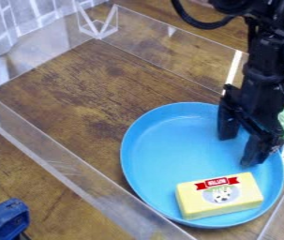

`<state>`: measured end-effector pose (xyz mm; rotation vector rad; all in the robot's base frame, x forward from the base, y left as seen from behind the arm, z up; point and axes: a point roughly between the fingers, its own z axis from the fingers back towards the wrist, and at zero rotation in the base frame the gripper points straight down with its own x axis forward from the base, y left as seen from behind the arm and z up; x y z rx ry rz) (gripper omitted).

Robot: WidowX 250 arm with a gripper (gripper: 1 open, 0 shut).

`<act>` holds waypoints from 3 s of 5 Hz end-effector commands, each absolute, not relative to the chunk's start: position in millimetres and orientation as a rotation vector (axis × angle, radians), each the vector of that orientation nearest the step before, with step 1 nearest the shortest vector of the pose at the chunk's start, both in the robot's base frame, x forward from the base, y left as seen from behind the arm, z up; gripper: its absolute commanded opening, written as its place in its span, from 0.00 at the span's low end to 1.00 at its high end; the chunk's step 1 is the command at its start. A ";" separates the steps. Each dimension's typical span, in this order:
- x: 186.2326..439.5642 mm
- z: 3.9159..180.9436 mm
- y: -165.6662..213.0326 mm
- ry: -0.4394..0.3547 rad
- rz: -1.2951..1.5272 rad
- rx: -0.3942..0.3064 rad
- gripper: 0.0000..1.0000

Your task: Put the white object in the blue tray

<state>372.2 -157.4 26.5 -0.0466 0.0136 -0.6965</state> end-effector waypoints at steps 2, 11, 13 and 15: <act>343.1 42.3 -159.6 -0.005 -0.667 -0.039 1.00; 353.6 85.1 -130.4 -0.105 -0.703 0.006 1.00; 339.0 136.5 -62.4 -0.073 -0.539 0.041 1.00; 326.8 147.0 -35.8 -0.103 -0.362 0.009 1.00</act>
